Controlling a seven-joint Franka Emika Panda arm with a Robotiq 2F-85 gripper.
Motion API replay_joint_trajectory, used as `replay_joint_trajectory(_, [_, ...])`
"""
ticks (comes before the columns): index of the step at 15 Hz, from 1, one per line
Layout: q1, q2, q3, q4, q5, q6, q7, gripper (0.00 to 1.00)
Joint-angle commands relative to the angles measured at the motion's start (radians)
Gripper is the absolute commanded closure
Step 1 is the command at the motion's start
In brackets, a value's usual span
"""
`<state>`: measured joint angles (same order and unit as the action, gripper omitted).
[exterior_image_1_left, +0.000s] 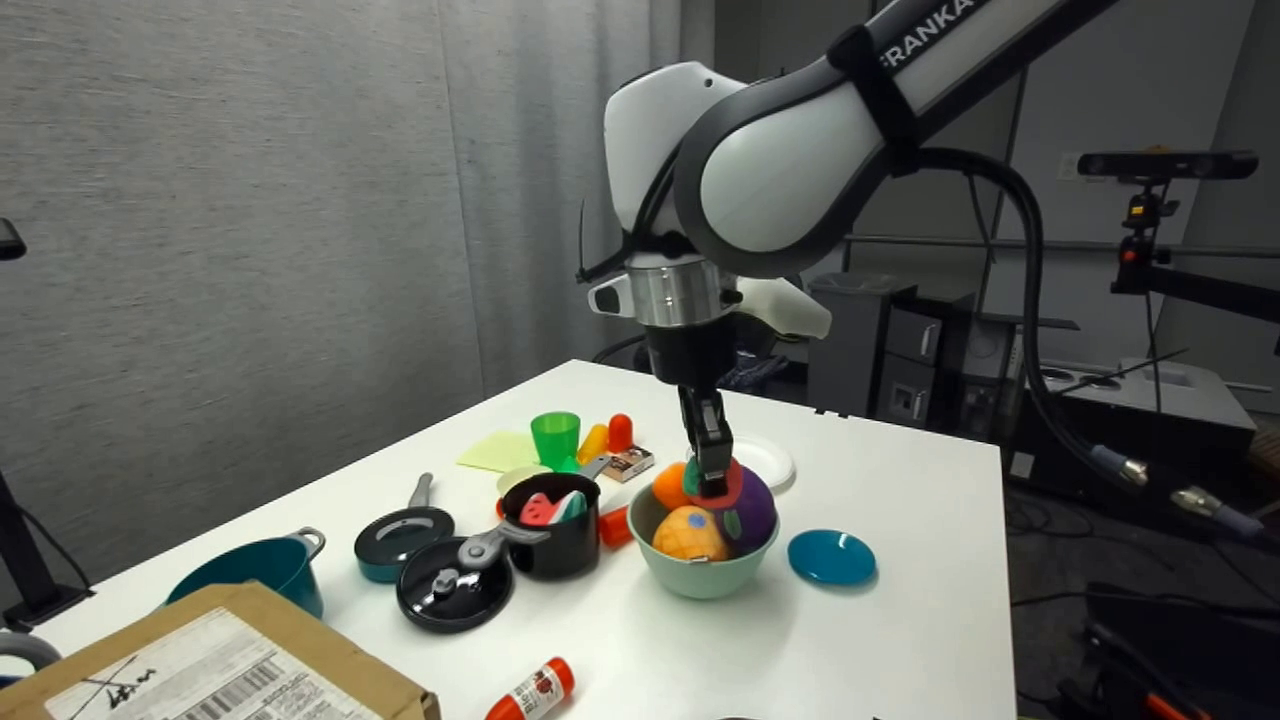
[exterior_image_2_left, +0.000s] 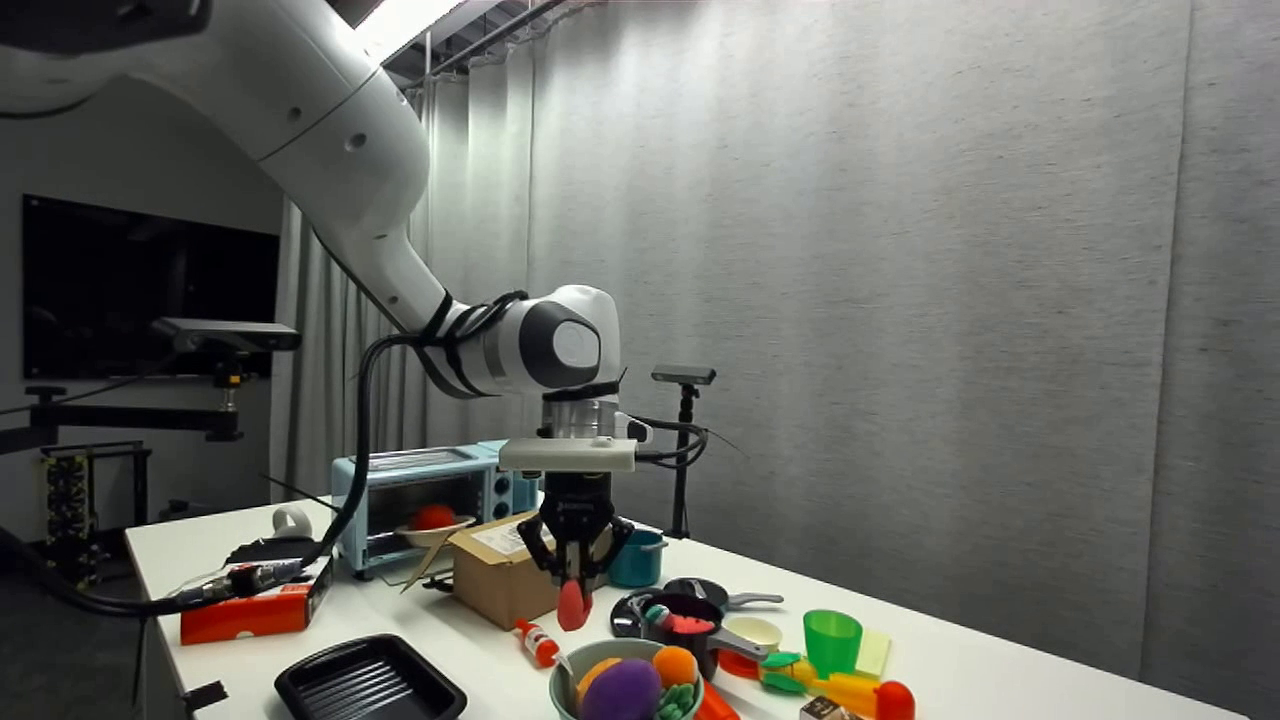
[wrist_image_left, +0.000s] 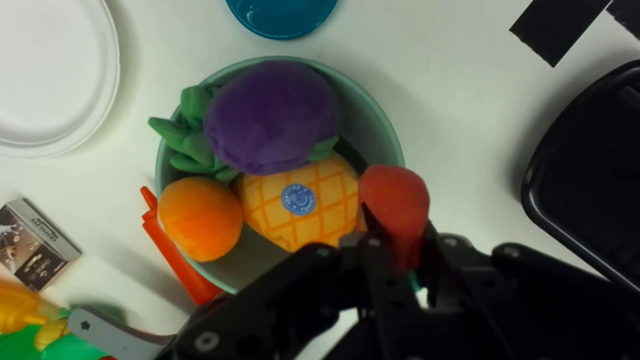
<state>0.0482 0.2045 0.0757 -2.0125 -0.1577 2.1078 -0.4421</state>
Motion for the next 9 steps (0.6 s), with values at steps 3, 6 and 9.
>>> replay_joint_trajectory(3, [-0.015, 0.027, -0.002, 0.018, 0.022, 0.023, -0.005, 0.96])
replay_joint_trajectory(6, [0.000, 0.061, 0.004, 0.022, 0.010, 0.081, 0.020, 0.96])
replay_joint_trajectory(9, [0.023, 0.084, 0.042, 0.009, 0.018, 0.144, 0.018, 0.96])
